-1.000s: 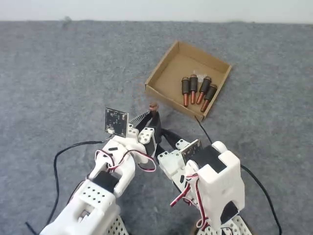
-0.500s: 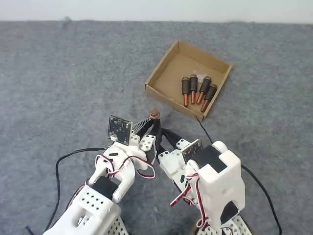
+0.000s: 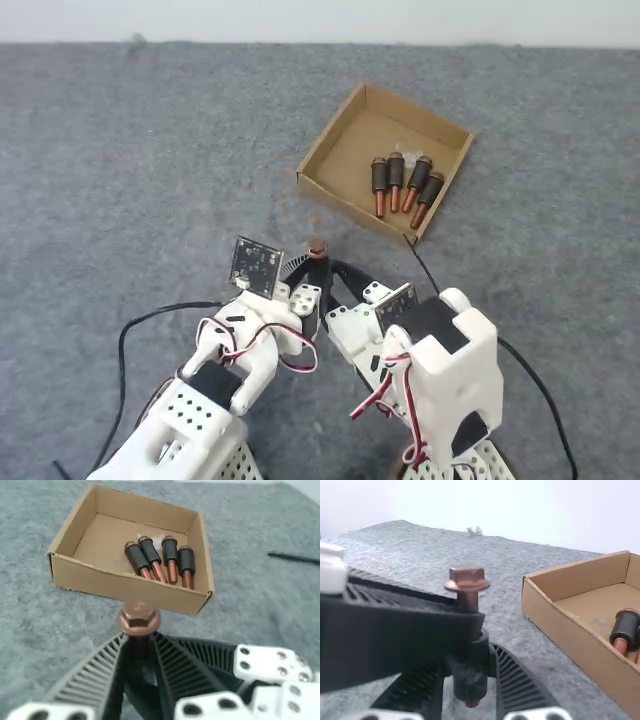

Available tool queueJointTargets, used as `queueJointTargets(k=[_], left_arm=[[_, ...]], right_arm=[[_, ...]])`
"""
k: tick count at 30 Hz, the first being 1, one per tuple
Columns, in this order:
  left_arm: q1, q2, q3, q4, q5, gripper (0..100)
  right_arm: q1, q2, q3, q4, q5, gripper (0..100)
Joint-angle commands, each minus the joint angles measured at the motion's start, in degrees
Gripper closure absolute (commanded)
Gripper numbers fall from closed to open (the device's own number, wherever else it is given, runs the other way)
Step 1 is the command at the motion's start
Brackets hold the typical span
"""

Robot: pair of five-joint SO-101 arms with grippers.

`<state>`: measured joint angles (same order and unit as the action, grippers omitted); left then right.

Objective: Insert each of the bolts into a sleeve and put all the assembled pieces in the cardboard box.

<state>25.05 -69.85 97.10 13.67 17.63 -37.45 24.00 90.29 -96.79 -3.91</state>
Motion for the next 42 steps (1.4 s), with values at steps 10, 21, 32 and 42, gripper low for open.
queueJointTargets(k=[10,21,32,42], left_arm=[[0.1,-1.6,-0.6,3.4,-1.4,98],[0.0,-1.7,-0.6,5.3,-1.2,77],[0.0,-2.2,-0.6,5.2,-1.1,77],[-0.1,-2.3,-1.5,4.3,-1.1,77]], right_arm=[[2.2,-4.9,1.4,-1.1,-0.9,99.2],[2.2,-5.1,1.5,-1.0,-2.4,99.2],[2.2,-5.0,1.2,-0.9,-2.4,99.2],[2.2,-5.4,0.4,2.2,-2.3,99.2]])
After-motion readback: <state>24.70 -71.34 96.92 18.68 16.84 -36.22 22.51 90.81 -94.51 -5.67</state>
